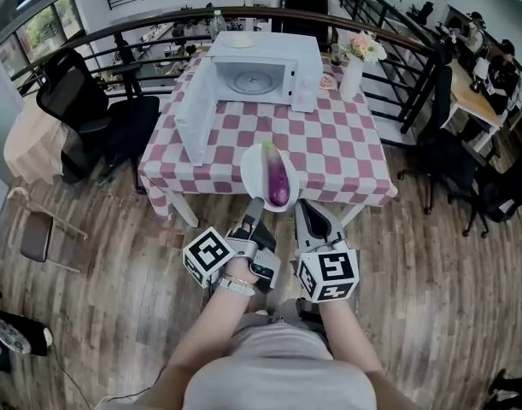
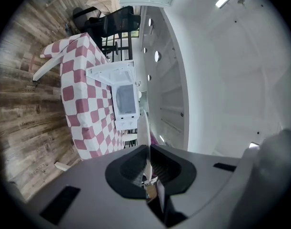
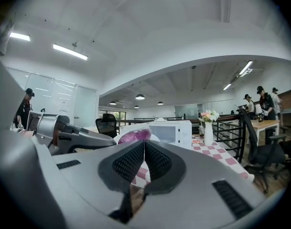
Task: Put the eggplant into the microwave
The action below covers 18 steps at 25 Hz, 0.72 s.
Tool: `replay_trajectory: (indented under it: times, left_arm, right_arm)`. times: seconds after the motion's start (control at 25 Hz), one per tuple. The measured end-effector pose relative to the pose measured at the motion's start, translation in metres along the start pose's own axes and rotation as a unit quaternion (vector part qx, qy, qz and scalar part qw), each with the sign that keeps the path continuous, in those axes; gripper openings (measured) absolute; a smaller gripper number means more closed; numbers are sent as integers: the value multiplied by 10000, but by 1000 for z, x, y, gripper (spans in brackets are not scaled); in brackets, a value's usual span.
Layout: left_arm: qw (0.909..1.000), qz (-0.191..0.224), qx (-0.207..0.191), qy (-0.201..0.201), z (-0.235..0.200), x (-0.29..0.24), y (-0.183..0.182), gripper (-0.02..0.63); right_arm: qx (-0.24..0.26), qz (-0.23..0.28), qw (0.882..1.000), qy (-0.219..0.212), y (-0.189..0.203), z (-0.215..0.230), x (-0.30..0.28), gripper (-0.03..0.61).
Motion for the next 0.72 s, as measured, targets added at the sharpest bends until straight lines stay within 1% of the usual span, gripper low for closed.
replay_trajectory:
  times: [0.36,0.48,0.72]
  left_arm:
    - [9999,162,24,-6,-6,-11,-27,25]
    - [9996,257,79,69,-7,-21,-33,25]
    - [9993,358,54,48,-12,-45,-44,25]
  right_arm:
    - [-65,-87,9999,-117,3,-5,-29,26]
    - [-60,-101,9998,-190,4,-1,-41,26]
    - [-57,-28,9998,-209,1,16,-63,26]
Point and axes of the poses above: the fingertips, and each gripper's own axes: x backward along the fingers, z to its right, y out of its underside, the point moved 8 cm from there along x, backward along the fingers, and after that the axes turned 1 degree about z, right-handed, at the moved point
